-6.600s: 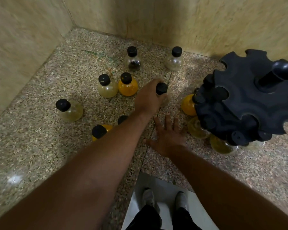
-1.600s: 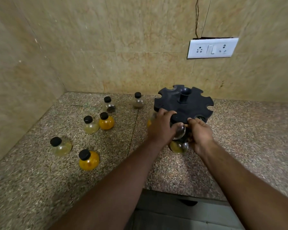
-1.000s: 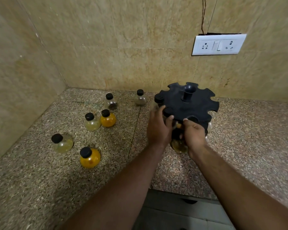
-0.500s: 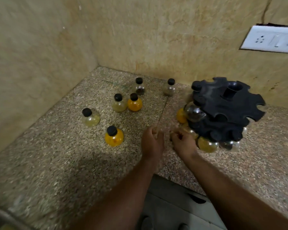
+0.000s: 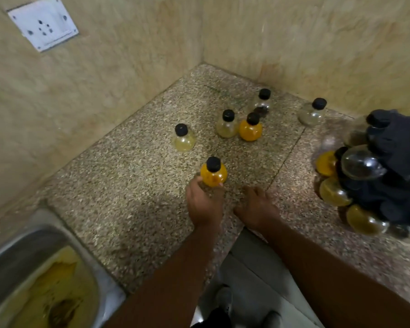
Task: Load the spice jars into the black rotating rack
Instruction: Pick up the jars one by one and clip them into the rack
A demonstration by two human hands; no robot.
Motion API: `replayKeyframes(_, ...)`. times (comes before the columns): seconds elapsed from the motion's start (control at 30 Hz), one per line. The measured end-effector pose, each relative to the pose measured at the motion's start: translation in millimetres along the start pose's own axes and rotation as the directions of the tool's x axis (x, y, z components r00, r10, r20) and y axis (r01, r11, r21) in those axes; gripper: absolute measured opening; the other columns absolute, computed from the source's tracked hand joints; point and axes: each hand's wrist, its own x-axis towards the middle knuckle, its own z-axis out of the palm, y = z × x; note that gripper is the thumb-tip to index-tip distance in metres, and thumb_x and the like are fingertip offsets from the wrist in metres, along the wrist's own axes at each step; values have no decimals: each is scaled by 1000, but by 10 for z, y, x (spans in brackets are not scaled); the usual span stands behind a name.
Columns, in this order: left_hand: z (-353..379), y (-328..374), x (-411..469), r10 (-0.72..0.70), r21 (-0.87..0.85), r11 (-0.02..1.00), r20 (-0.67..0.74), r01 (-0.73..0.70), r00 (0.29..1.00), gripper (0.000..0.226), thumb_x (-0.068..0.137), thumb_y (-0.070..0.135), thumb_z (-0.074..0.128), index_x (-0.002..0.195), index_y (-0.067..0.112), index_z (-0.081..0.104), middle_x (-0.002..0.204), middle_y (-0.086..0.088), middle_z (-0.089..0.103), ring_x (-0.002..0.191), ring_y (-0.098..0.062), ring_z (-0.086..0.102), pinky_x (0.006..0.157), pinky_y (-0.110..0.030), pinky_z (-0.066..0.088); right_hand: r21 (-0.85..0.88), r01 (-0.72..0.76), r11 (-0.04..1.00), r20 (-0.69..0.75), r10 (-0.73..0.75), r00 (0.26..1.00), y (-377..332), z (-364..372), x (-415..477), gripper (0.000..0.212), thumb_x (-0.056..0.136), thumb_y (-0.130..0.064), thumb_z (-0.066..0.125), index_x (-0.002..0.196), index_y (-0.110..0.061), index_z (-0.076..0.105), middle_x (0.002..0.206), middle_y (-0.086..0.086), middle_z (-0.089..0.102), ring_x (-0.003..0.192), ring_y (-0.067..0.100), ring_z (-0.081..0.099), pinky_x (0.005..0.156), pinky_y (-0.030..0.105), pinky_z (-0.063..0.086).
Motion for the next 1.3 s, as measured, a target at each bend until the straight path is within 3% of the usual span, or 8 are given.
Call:
replayKeyframes(0.17,-111,61,369,117,136,982,100,-130,988,79,79,49,78,144,19,47,140,-7,52,128,-27,50,98,-43,46,-147,1,989,118,17,993,-89,119,85,102,82,-77,53,159,-39,-2,168,11,-15,152,47,-8,117,68,7)
replayKeyframes(0.33,-114,123,561,242,205,933,258,-297,935,65,85,44,74,143,25,52,140,-2,56,130,-26,47,100,-41,44,-148,-2,989,155,25,988,-97,146,167,110,78,-83,53,158,-42,-10,165,8,-27,149,46,-22,115,73,0)
replayKeyframes(0.5,-44,201,597,274,197,923,263,-330,925,54,85,39,75,134,21,60,129,-1,64,121,-26,56,95,-42,51,-128,5,992,151,15,988,-83,152,181,110,77,-84,53,158,-42,-9,166,5,-26,149,46,-23,113,72,-3)
replayKeyframes(0.6,2,284,550,277,182,925,281,-335,919,52,86,38,76,133,20,61,126,-2,63,119,-24,56,93,-38,48,-64,14,998,114,-6,993,-59,120,204,98,82,-76,54,159,-42,3,170,5,-11,152,45,-11,115,70,4)
replayKeyframes(0.7,108,377,483,319,143,915,320,-378,892,53,84,40,76,131,22,61,123,-1,63,117,-21,56,93,-37,51,87,25,996,-42,-21,999,34,-12,187,86,88,-61,58,159,-30,20,166,11,23,150,37,25,114,55,31)
replayKeyframes(0.83,337,580,340,359,114,894,399,-434,844,54,82,45,76,129,24,62,124,1,64,117,-20,56,94,-39,51,238,25,971,-285,45,957,235,-293,34,60,95,-43,58,150,-24,42,143,11,57,124,34,58,90,39,50)
replayKeyframes(1.13,817,1164,-219,521,-48,800,549,-598,653,58,79,47,78,129,23,61,120,1,66,111,-17,60,89,-33,51,479,-14,878,-595,336,731,756,-705,-439,25,97,-42,51,96,-23,67,88,6,72,80,32,67,62,35,48)
replayKeyframes(1.3,1009,1422,-530,539,-162,807,592,-567,599,53,72,43,85,117,20,69,114,0,70,104,-16,64,84,-29,52,715,57,697,-588,556,588,1030,-1008,-747,26,96,-44,59,84,-24,71,76,-9,68,78,19,63,66,29,40)
